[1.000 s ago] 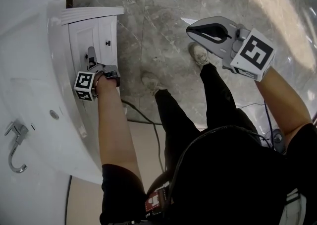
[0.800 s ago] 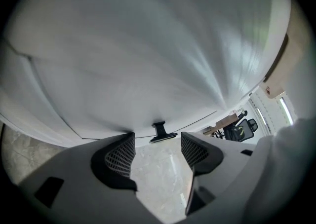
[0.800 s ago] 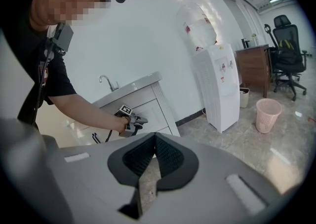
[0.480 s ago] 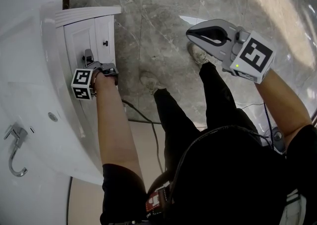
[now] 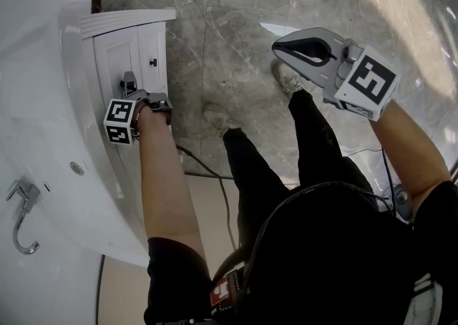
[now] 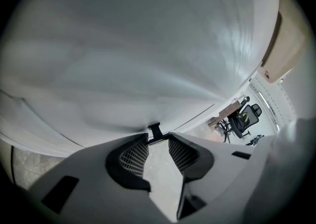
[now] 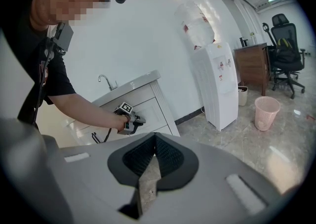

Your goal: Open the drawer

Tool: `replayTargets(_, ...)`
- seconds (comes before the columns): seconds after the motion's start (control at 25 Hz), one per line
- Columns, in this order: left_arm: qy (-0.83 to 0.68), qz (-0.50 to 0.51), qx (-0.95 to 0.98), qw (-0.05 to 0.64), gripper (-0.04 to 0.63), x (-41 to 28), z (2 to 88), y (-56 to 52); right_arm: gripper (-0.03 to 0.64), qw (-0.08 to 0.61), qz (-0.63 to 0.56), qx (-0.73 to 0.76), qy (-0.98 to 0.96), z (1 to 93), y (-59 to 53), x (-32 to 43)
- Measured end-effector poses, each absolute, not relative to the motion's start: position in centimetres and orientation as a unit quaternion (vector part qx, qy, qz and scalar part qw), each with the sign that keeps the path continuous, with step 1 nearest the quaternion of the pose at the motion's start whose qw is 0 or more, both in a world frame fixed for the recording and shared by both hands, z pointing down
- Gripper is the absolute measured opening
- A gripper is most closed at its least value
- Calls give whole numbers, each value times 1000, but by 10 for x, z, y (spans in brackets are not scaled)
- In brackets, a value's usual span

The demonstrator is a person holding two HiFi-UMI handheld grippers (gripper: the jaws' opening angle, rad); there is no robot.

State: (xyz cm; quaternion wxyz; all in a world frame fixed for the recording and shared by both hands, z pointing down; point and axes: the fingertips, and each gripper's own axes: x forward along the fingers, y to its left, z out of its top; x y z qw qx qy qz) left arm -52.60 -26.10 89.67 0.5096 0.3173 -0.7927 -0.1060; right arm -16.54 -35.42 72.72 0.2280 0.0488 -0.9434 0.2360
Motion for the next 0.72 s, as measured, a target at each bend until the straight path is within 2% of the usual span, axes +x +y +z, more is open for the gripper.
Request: replayTargets(0.72,-791,-43,341,506,112,-523,896,-259,-5,217,212,61,-951,719,-371,-149)
